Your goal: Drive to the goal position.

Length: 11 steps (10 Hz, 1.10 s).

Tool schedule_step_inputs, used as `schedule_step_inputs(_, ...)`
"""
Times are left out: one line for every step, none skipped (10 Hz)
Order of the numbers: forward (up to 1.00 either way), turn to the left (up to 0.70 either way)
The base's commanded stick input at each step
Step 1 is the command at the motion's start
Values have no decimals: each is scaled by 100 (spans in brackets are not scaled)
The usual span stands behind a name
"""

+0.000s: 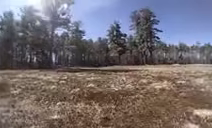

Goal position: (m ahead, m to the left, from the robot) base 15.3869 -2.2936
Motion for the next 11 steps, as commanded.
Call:
schedule_step_inputs(70,0)
schedule_step_inputs(70,0)
schedule_step_inputs(70,0)
schedule_step_inputs(70,0)
schedule_step_inputs(70,0)
schedule_step_inputs(70,0)
schedule_step_inputs(70,0)
schedule_step_inputs(70,0)
schedule_step_inputs(70,0)
schedule_step_inputs(70,0)
schedule_step_inputs(70,0)
